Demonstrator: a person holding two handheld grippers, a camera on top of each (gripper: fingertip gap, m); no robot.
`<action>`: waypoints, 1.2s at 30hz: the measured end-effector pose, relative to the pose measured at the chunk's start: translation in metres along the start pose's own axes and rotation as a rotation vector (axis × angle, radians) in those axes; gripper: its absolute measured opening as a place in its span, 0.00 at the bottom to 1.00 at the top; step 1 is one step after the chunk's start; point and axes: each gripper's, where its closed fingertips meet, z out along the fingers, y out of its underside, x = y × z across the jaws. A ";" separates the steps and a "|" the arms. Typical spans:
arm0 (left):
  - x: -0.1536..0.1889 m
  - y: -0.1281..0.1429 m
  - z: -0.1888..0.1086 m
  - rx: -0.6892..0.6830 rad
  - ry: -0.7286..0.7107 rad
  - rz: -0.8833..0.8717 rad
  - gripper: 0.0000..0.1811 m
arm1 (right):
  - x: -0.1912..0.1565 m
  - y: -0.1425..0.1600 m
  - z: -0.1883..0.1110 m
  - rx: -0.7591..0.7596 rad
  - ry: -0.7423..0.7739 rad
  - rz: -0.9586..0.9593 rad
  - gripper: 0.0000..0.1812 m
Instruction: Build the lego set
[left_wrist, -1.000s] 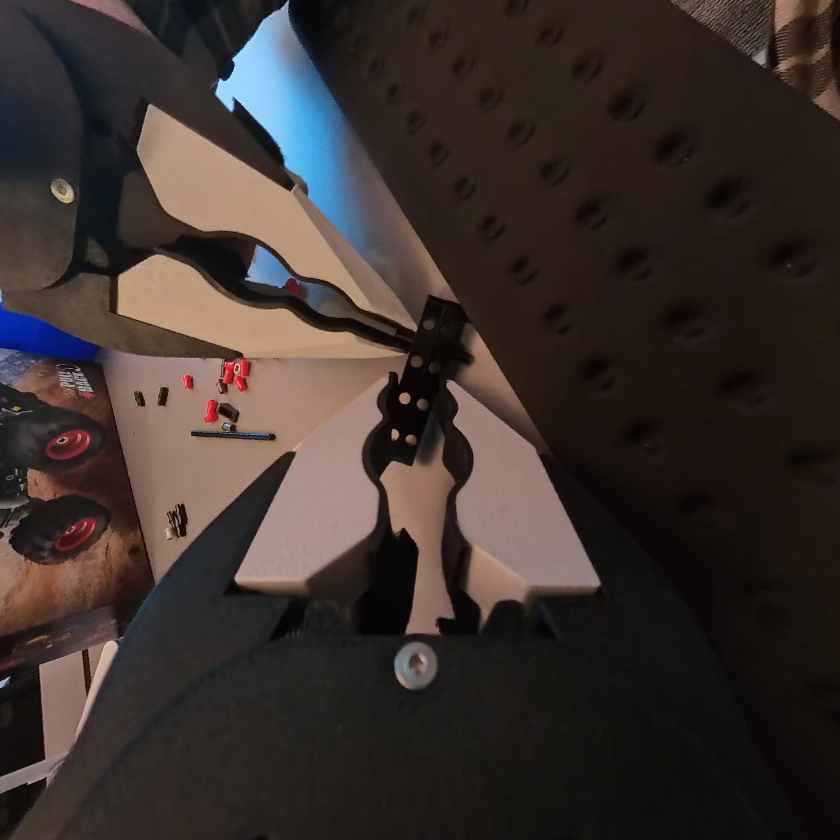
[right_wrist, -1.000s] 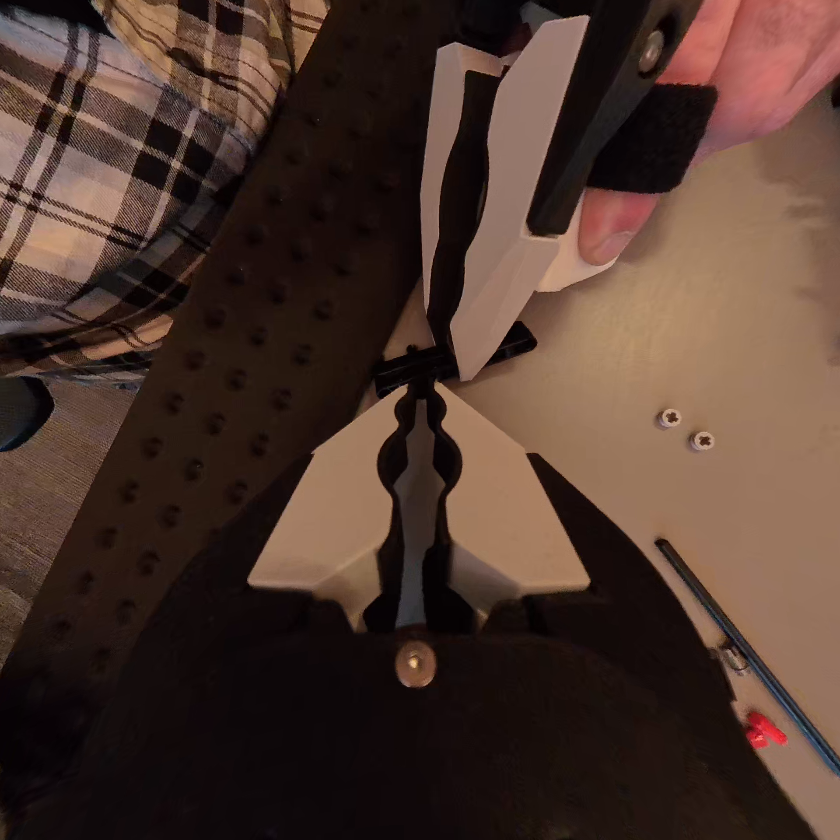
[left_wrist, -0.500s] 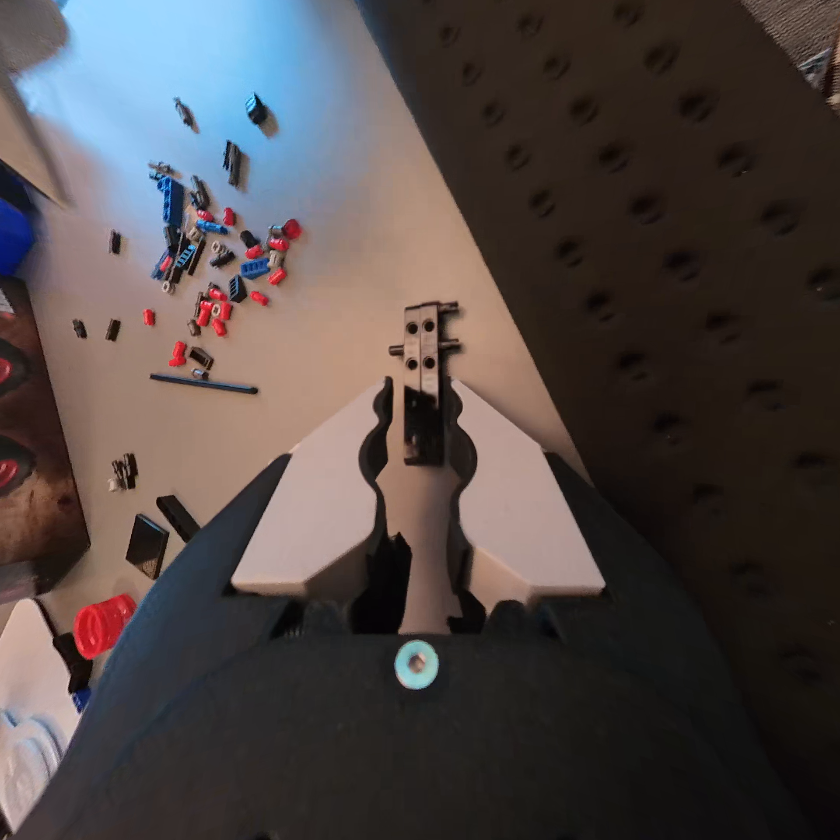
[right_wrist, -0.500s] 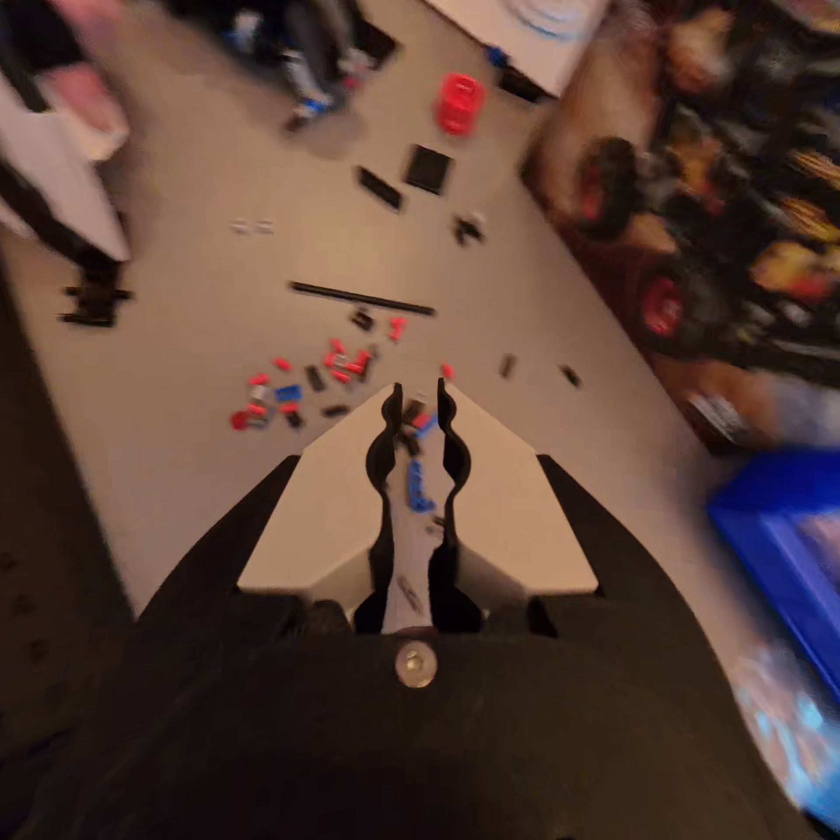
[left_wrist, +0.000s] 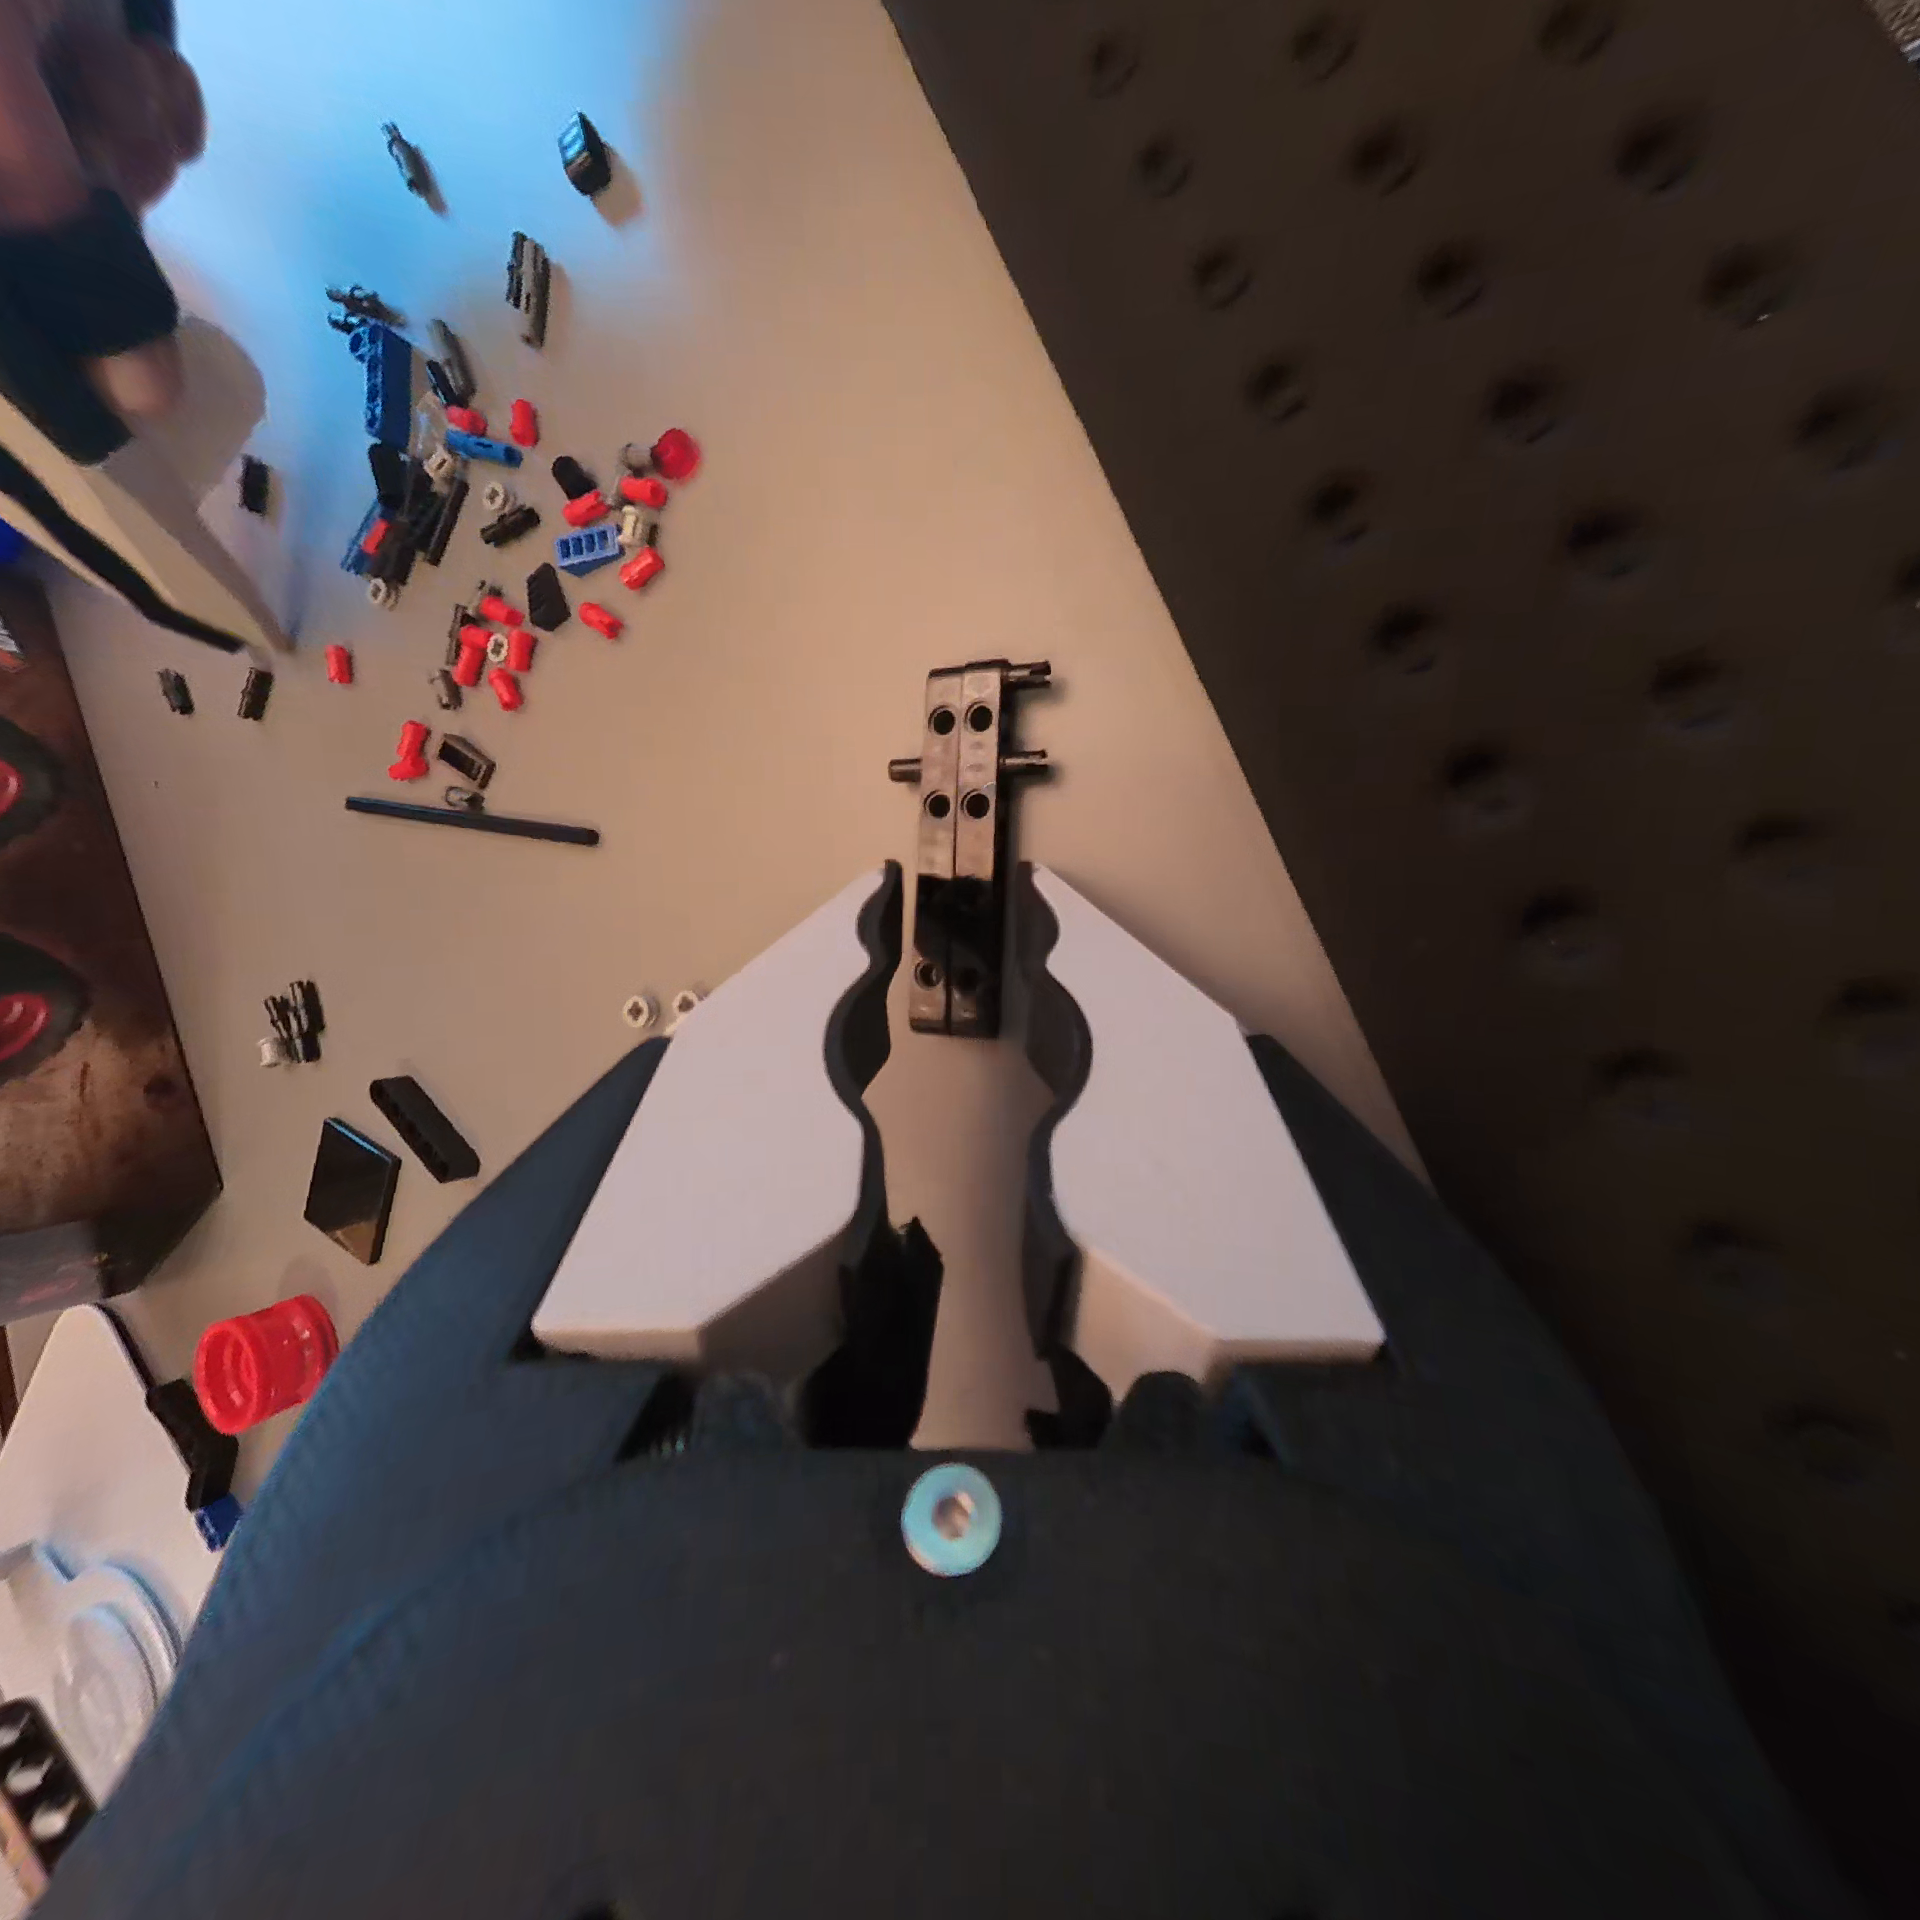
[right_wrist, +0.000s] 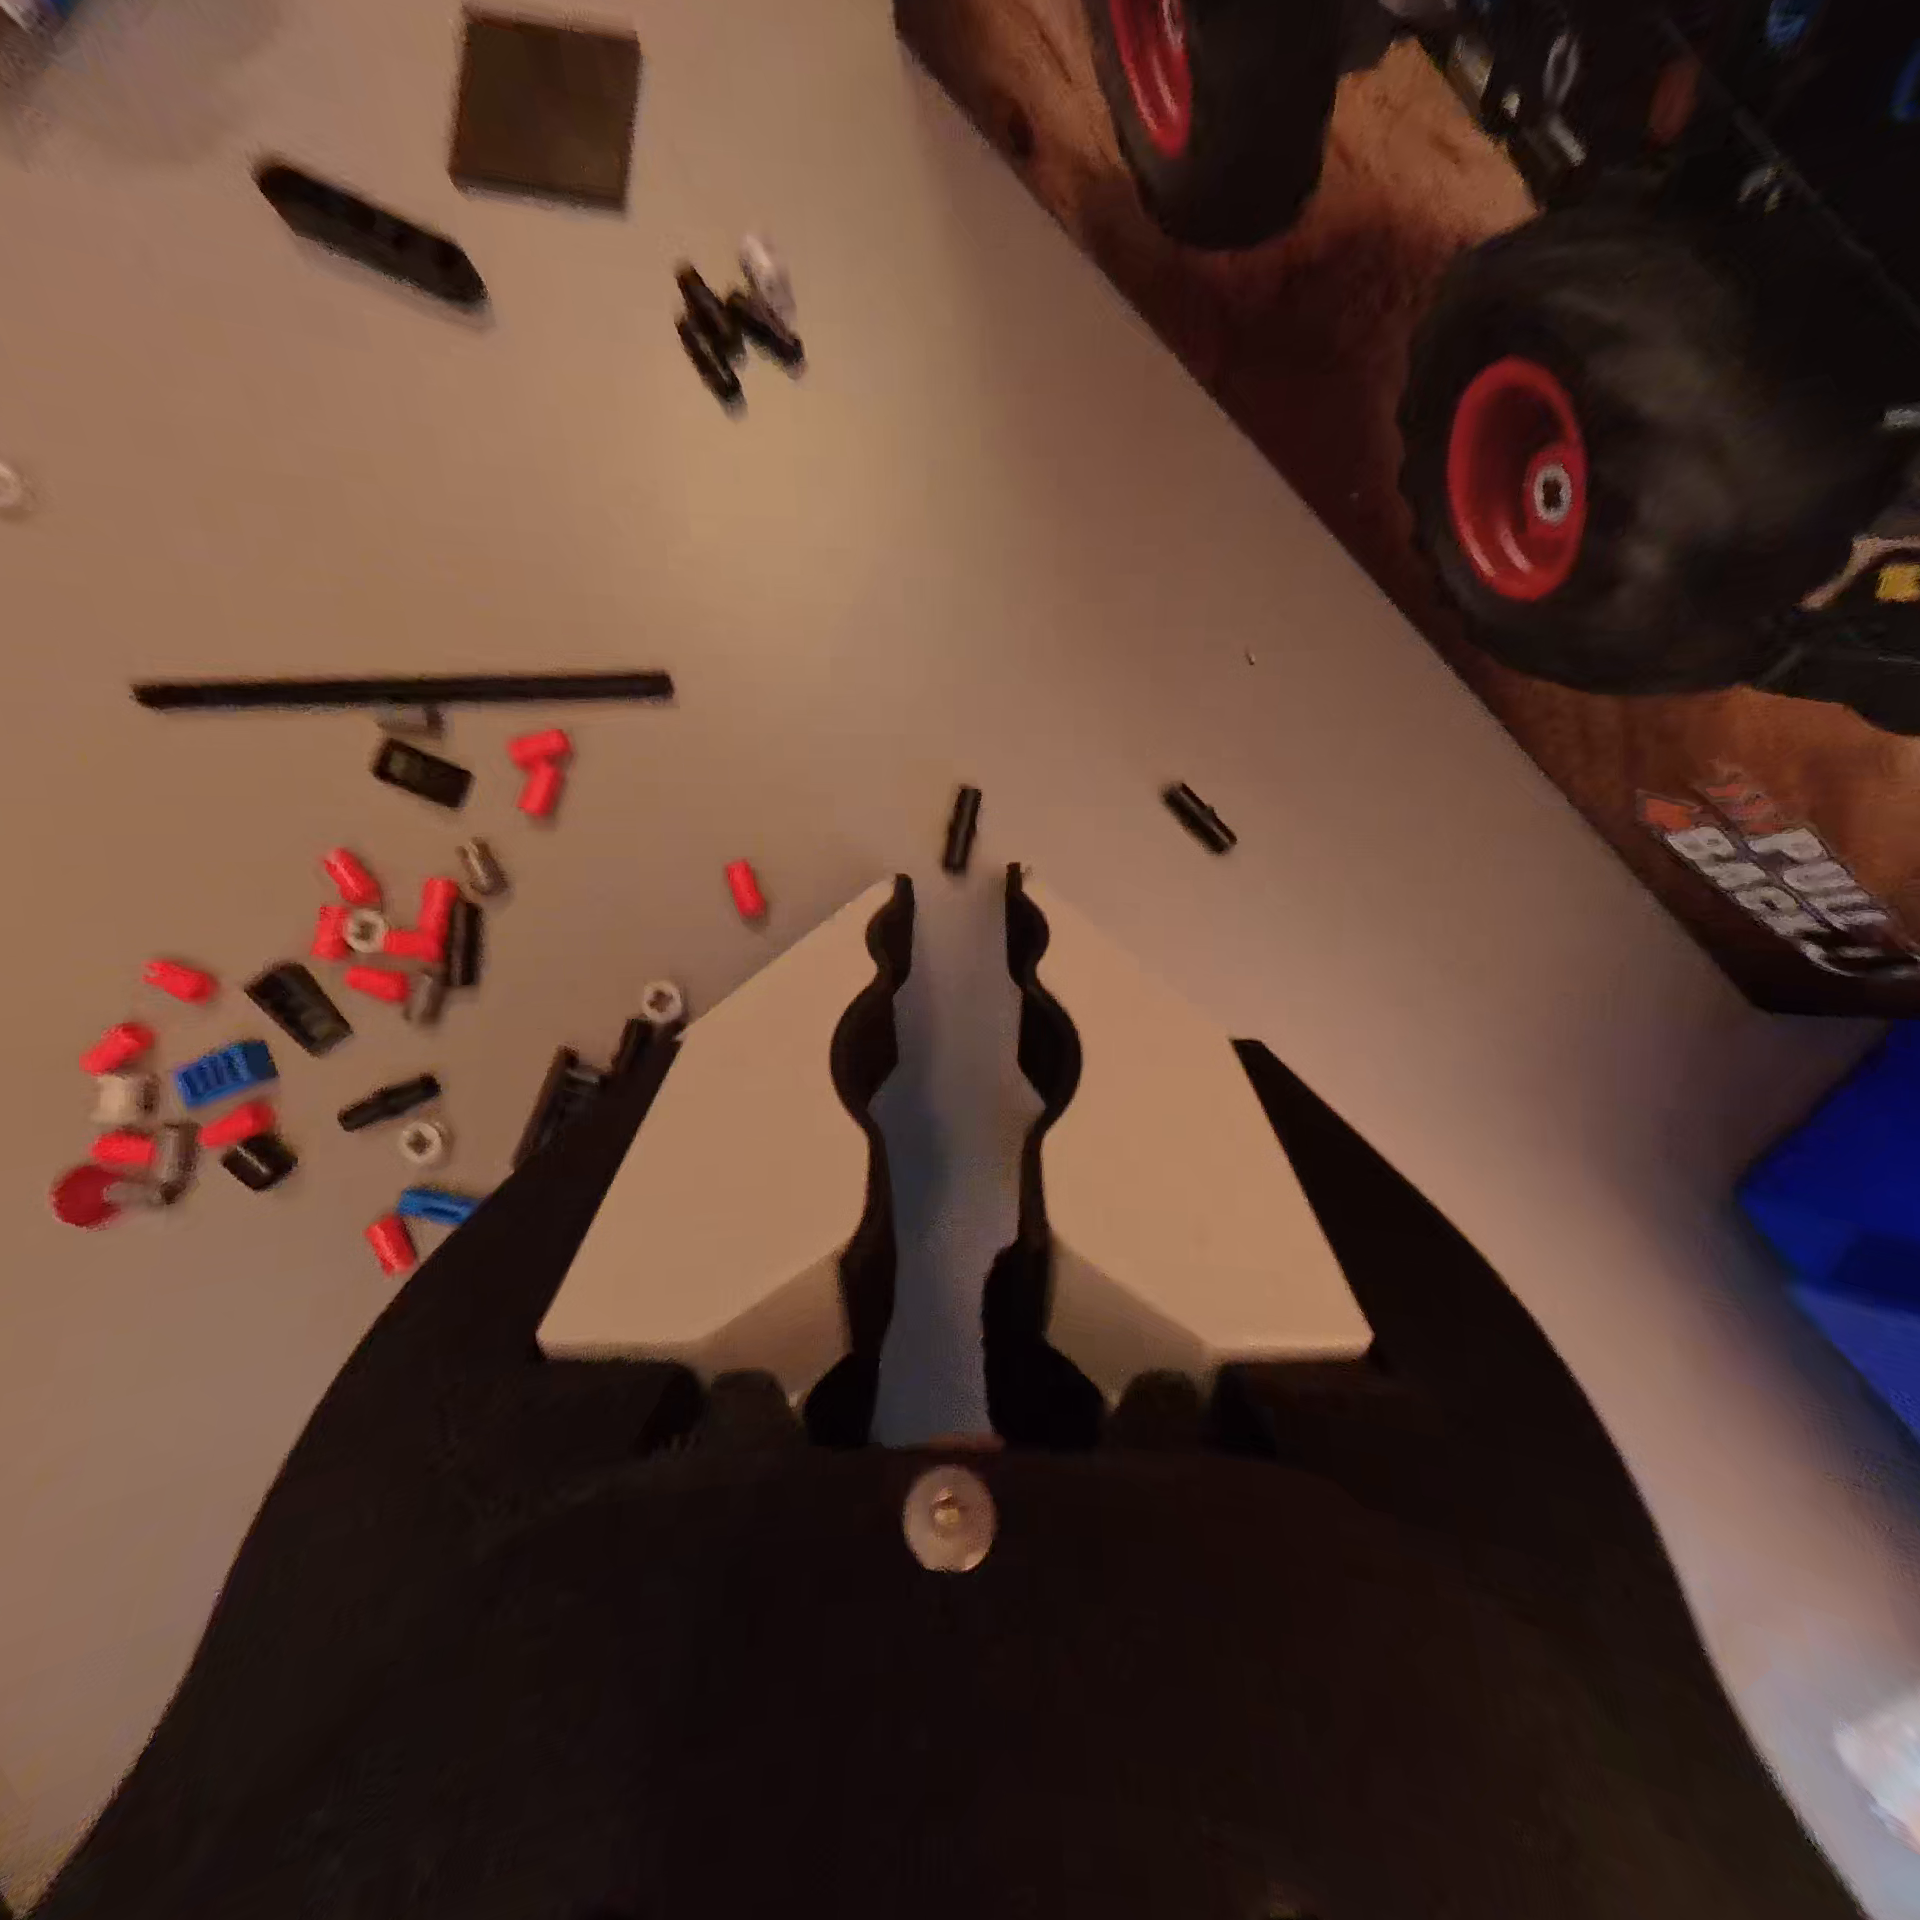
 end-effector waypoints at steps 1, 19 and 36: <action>0.001 0.000 -0.001 0.000 0.004 -0.003 0.11 | -0.001 -0.005 0.001 0.024 -0.024 0.021 0.09; -0.002 0.016 -0.012 -0.076 -0.018 -0.051 0.12 | -0.065 -0.039 -0.026 0.130 -0.081 -0.146 0.01; -0.022 0.026 -0.016 -0.112 -0.156 -0.148 0.17 | -0.189 -0.015 -0.015 0.087 -0.313 -0.388 0.01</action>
